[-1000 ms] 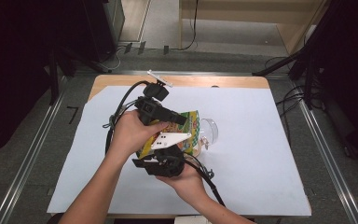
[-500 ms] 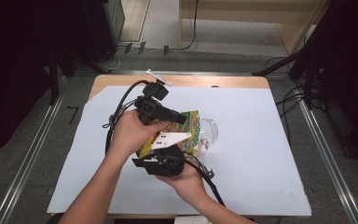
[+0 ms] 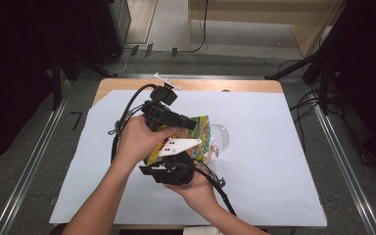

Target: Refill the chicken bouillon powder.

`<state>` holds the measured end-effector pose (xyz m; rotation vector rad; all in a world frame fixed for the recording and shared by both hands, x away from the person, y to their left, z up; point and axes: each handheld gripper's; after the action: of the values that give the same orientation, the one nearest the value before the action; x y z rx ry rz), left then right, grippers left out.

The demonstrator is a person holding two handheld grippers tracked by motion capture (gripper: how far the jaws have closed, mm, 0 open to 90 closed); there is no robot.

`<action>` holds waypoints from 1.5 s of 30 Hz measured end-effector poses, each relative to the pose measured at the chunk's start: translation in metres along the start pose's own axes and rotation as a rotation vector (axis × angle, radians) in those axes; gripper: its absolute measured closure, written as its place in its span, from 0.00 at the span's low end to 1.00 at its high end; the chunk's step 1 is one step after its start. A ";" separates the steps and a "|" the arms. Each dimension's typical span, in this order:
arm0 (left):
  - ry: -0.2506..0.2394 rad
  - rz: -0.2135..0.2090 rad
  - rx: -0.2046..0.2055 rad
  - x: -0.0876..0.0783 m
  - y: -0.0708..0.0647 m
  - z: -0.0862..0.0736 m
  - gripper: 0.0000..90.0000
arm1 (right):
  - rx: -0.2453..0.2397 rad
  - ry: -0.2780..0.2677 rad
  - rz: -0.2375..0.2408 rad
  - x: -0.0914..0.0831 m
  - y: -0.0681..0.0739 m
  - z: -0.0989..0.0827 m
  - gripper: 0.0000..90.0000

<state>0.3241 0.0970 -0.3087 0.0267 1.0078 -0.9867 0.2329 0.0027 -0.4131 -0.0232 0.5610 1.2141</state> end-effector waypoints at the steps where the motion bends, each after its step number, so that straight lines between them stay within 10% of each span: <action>1: -0.001 0.000 0.000 0.000 0.000 0.000 0.84 | 0.000 0.000 0.000 0.000 0.000 0.000 0.81; 21: -0.003 0.016 0.011 0.000 0.000 -0.005 0.84 | -0.038 0.006 -0.003 0.004 -0.001 -0.004 0.75; 45: 0.066 -0.041 -0.039 -0.001 0.016 -0.023 0.87 | -0.030 0.035 0.100 0.023 -0.003 -0.027 0.57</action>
<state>0.3191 0.1171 -0.3281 0.0067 1.0916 -1.0085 0.2299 0.0132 -0.4468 -0.0422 0.5799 1.3217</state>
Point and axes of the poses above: each handheld gripper's, and its own axes: x roughly forward along the jaws, z roughly out of its top, y roughly to its left, and after that the axes turned 1 degree about -z, right-handed
